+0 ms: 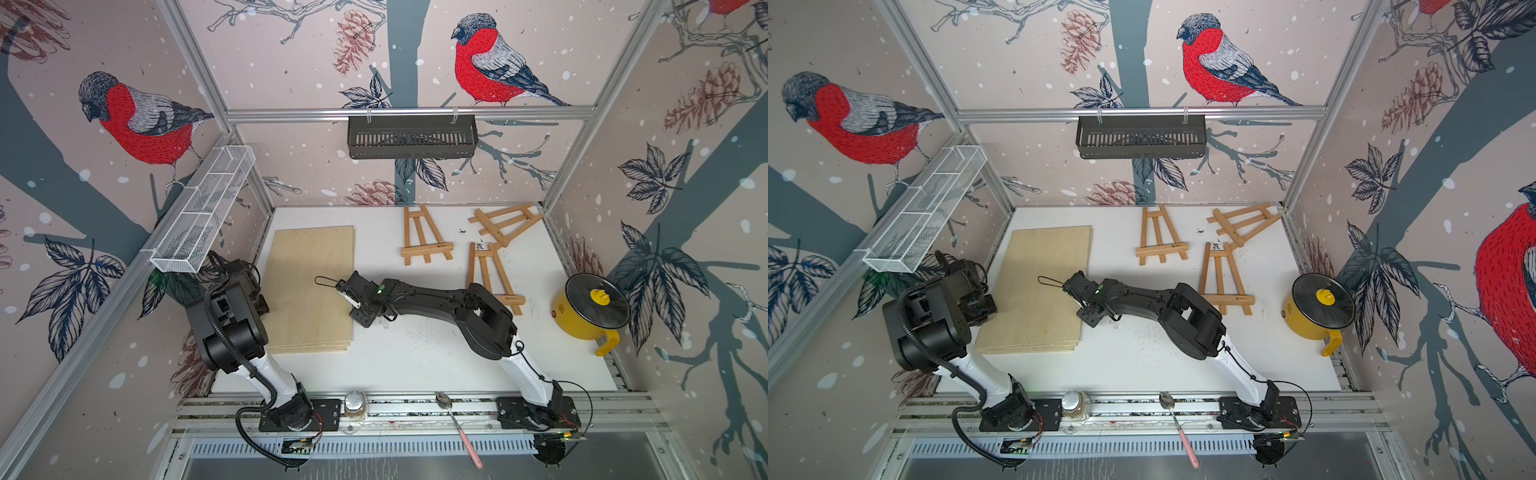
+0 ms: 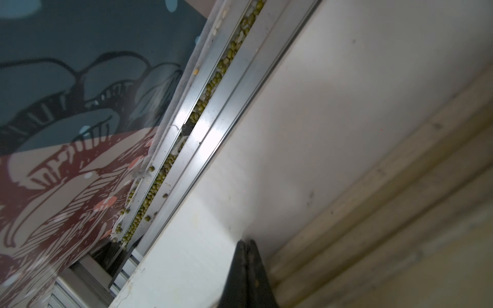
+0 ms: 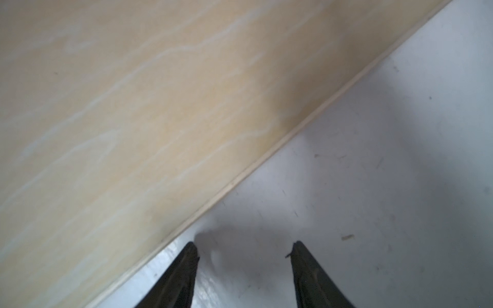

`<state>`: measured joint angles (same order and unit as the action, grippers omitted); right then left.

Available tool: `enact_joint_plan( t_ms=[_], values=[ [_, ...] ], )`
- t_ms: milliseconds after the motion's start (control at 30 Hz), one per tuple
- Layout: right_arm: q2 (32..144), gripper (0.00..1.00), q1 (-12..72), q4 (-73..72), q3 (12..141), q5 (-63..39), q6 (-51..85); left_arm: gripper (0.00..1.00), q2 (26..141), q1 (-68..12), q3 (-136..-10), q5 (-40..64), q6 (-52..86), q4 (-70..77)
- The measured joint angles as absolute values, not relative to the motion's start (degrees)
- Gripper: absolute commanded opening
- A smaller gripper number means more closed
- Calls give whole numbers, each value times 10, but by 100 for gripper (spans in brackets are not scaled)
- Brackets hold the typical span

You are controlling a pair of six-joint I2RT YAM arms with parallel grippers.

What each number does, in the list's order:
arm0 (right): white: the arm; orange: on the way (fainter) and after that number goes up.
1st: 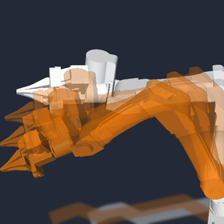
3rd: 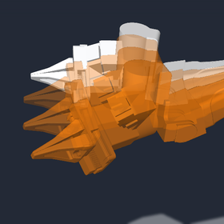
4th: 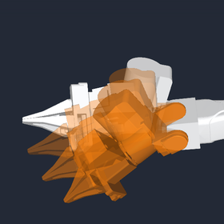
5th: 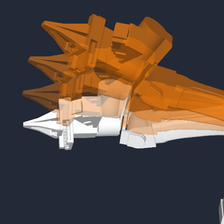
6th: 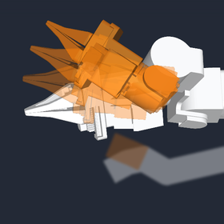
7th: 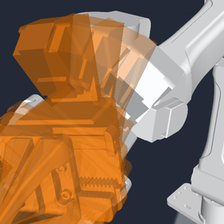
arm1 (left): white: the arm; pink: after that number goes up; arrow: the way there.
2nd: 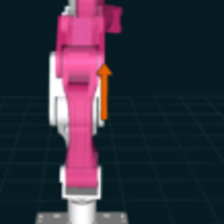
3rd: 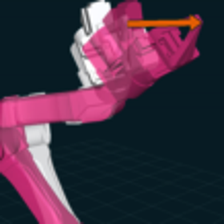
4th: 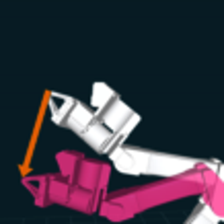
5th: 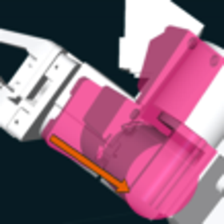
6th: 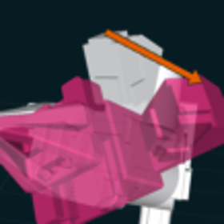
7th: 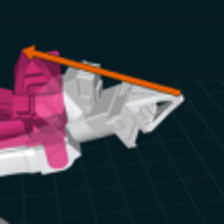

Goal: Disassemble the easel
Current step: Adjust the drawing board at the center of the board.

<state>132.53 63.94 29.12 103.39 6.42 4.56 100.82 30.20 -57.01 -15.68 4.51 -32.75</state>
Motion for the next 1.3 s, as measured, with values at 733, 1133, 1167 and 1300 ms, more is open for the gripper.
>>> enact_joint_plan(
  t_ms=[733,1133,1167,1300],
  values=[
    [1330,58,682,307,1042,90,45,0,1009,302,-570,-157,43,-301],
    [1258,61,645,287,960,35,46,9,979,304,-574,-124,56,-333],
    [1244,61,638,283,952,32,46,10,971,306,-579,-121,57,-336],
    [1197,62,607,269,923,20,47,10,944,314,-596,-124,61,-340]
  ],
)
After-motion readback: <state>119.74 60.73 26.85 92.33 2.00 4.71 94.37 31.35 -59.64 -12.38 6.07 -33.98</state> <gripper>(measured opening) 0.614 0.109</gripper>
